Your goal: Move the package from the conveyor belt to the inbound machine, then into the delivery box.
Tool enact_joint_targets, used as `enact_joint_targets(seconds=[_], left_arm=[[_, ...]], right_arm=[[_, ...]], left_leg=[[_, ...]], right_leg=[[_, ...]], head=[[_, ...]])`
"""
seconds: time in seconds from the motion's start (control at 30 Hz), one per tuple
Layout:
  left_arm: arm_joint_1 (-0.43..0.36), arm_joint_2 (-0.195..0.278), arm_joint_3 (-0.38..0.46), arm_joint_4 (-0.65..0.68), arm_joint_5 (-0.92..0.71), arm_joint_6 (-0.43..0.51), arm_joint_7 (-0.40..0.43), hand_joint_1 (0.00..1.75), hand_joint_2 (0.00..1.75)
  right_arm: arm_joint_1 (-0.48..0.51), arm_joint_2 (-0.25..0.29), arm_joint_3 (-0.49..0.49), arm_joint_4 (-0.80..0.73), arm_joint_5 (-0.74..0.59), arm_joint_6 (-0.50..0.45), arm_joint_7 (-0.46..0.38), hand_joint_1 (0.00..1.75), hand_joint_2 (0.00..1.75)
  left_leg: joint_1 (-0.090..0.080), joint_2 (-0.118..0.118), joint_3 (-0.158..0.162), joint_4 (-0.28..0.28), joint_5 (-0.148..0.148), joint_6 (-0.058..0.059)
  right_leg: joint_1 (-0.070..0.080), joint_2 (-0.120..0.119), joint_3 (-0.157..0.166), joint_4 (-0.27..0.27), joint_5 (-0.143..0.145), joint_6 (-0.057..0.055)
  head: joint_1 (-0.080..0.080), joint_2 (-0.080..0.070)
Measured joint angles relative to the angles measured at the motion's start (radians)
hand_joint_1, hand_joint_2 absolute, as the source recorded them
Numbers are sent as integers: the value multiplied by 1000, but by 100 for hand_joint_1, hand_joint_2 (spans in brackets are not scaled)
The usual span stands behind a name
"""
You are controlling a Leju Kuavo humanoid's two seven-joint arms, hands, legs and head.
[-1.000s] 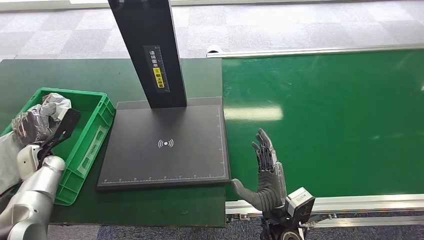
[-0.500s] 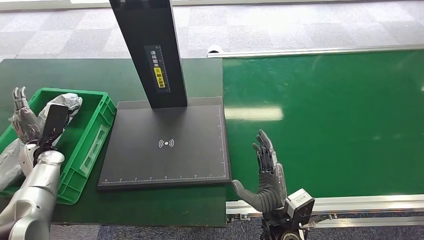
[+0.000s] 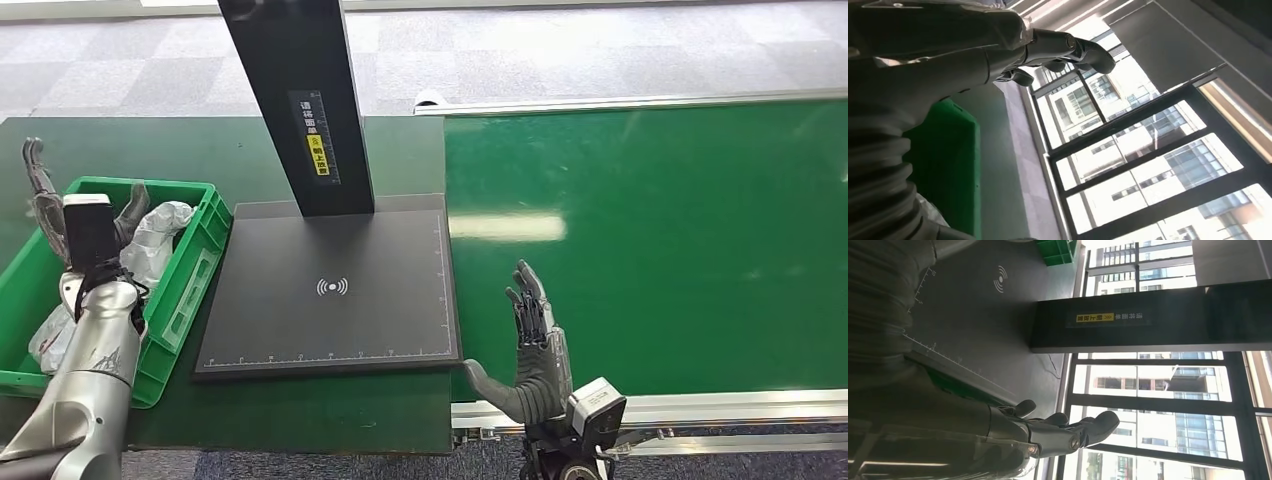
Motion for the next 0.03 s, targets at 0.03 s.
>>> enact_joint_targets(seconds=[0.03], left_arm=[[9, -4, -9, -26, 21, -4, 0, 0, 175]], right_arm=[[-1, 0, 0, 1, 1, 0, 0, 0, 175]], left_leg=[[0, 0, 0, 0, 0, 0]], right_leg=[[0, 0, 0, 0, 0, 0]], head=[[0, 0]])
